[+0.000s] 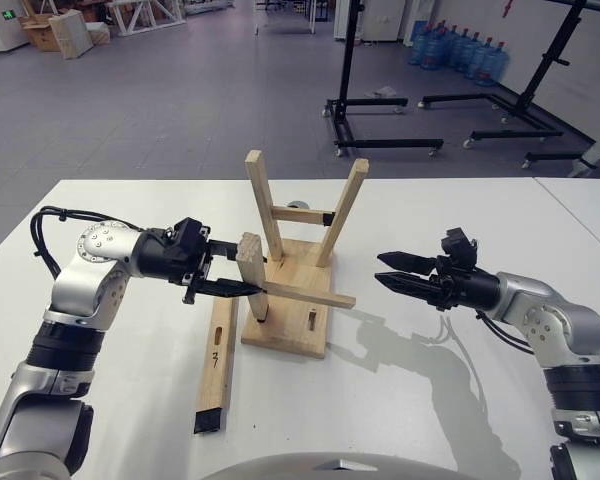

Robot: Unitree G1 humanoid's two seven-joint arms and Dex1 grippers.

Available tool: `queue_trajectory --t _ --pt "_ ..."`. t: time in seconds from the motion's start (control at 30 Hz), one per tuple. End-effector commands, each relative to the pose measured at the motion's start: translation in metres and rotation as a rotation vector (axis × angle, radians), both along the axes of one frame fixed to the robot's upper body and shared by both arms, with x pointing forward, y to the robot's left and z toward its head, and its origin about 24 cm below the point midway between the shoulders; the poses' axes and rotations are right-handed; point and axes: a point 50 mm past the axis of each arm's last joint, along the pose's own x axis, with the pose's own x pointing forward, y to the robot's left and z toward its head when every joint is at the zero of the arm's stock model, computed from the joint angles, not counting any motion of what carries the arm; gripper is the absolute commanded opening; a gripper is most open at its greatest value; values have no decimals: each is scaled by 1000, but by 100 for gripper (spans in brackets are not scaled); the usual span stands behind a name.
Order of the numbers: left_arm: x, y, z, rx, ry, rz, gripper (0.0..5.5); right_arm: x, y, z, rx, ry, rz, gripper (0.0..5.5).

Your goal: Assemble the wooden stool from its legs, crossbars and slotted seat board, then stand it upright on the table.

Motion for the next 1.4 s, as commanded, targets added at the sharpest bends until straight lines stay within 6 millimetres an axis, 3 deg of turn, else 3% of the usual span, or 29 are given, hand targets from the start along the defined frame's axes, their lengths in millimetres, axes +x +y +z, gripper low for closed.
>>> queue_trajectory --t 0.03,0.3,0.43,0.6,0.83,0.97,1.0,1.2,1.3,1.4 --pt "-8 1 -21 63 160 -32 204 3 -1 2 -15 -11 -13 361" --pt "-4 5 -53 74 392 66 204 3 2 1 -12 -20 -12 361" --pt "-11 9 -69 192 259 97 204 3 2 1 -11 -28 -17 361" --pt "-17 10 -71 292 110 82 204 3 1 3 -12 -31 -26 361" --pt "-32 7 -75 383 86 34 203 4 0 3 -12 -29 -28 361" --pt "-30 9 -73 402 112 53 203 5 0 4 -16 -34 -25 361" --pt "-29 9 -72 402 121 64 243 5 0 4 -18 -35 -26 361" --pt "-10 10 -38 276 98 185 323 3 0 3 -21 -32 -30 361" --pt "-12 19 -32 313 60 244 363 0 0 2 -17 -30 -37 361" --pt "-19 38 -29 367 38 371 366 -5 0 0 -16 -28 -54 361"
